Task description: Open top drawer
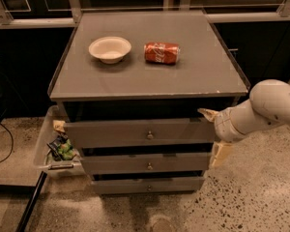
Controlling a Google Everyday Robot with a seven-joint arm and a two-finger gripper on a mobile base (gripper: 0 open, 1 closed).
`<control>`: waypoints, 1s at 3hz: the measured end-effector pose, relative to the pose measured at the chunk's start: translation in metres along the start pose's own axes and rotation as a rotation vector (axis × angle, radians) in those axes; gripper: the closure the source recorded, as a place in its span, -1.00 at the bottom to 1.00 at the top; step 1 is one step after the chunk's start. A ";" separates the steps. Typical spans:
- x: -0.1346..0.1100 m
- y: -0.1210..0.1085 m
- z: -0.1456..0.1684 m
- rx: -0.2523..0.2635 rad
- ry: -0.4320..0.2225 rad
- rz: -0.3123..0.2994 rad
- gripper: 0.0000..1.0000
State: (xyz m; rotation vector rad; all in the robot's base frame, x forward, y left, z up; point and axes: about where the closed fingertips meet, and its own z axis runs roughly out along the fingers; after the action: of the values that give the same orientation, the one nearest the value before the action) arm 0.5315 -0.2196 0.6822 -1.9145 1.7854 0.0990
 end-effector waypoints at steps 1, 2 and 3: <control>-0.003 -0.017 0.023 0.014 -0.026 -0.018 -1.00; -0.006 -0.032 0.043 0.019 -0.047 -0.032 -1.00; -0.004 -0.038 0.062 0.015 -0.067 -0.035 -1.00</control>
Offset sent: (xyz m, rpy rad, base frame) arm 0.0665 0.0344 -0.0367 0.0552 -0.0501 0.0504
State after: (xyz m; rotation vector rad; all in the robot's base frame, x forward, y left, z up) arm 0.5852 -0.1907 0.6424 -1.9084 1.7034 0.1358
